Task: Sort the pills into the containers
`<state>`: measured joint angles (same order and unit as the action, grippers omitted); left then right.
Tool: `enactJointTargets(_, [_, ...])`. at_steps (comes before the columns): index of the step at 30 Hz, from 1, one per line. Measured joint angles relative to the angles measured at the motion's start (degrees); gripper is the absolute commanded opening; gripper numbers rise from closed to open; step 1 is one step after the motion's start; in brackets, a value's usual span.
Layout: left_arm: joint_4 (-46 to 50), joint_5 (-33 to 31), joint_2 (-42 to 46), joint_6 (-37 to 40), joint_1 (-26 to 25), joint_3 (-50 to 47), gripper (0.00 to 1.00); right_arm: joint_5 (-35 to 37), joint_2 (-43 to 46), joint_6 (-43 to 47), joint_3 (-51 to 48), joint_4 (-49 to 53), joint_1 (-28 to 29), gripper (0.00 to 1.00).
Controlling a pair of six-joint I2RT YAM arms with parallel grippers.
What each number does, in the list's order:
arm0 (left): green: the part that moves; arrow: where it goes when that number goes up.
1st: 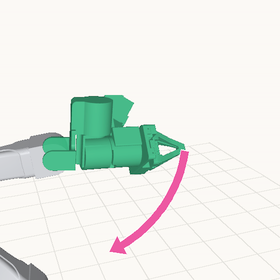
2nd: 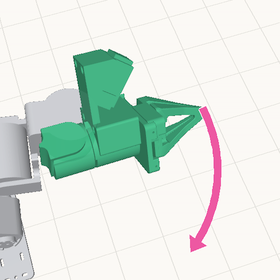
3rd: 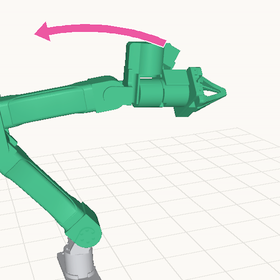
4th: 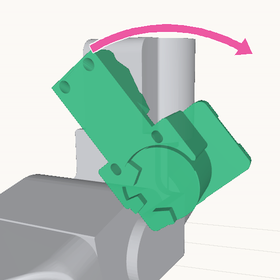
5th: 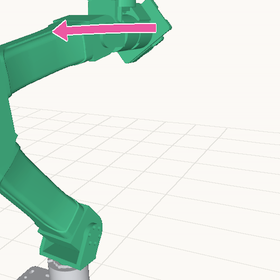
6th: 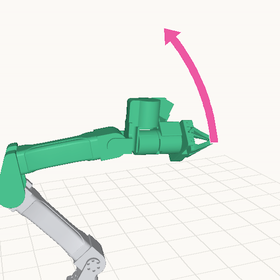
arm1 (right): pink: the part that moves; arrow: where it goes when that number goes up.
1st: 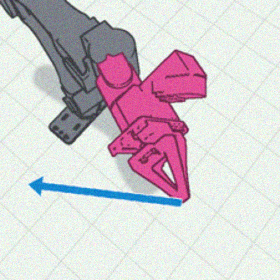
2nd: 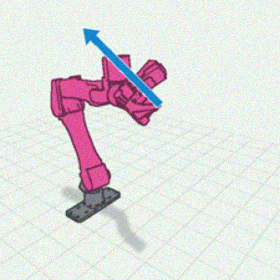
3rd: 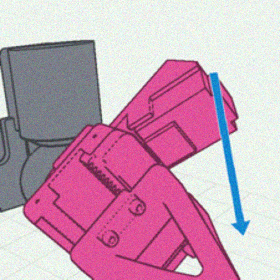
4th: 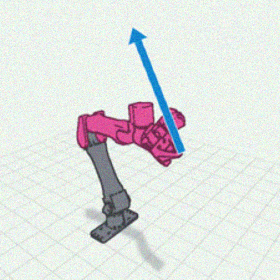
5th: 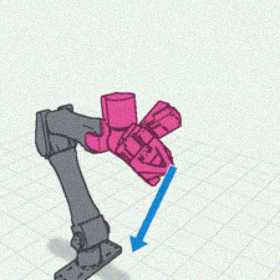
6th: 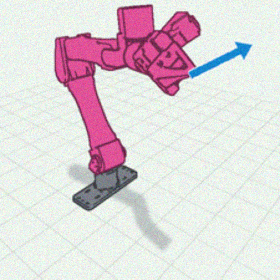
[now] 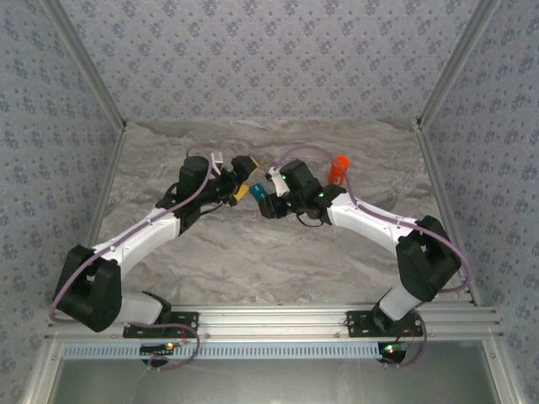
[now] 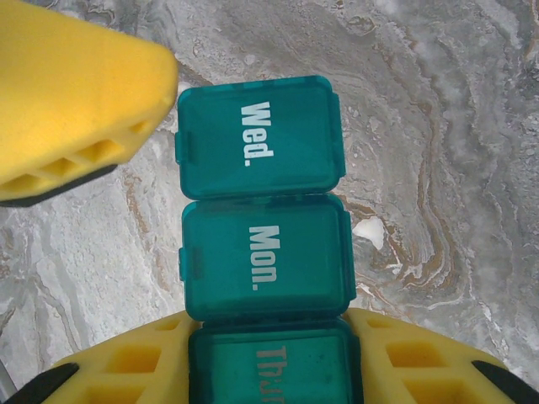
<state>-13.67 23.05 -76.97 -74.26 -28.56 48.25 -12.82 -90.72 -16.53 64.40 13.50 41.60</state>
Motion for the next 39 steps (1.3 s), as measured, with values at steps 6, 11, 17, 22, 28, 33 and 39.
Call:
enactJointTargets(6, [-0.1,-0.8,-0.1,-0.5,-0.7,0.0,0.98,0.0,0.1,-0.5,0.0,0.0,0.0,0.32])
enactJointTargets(11, [-0.1,-1.6,-0.1,-0.8,-1.4,-0.1,0.98,0.1,0.1,-0.7,0.0,0.0,0.0,0.32])
enactJointTargets(17, [-0.2,-1.9,-0.1,-0.9,-1.6,-0.1,0.98,0.2,0.1,-0.7,0.0,-0.1,-0.1,0.32])
enactJointTargets(22, [-0.3,-2.1,-0.1,-0.9,-1.7,-0.1,0.98,0.2,0.1,-0.7,0.0,-0.4,-0.1,0.31])
enactJointTargets(28, [-0.3,-2.9,-0.1,-0.9,-2.1,-0.1,0.98,0.4,0.1,-0.9,-0.1,-0.4,-0.1,0.31])
enactJointTargets(33, [-0.7,-3.3,-0.1,-0.9,-2.4,-0.1,0.98,0.4,0.1,-1.0,-0.1,-0.4,-0.1,0.31])
enactJointTargets(39, [-1.7,-3.3,-0.1,-1.9,-2.7,0.0,0.98,0.4,0.0,-1.1,-0.5,-1.0,-0.2,0.30])
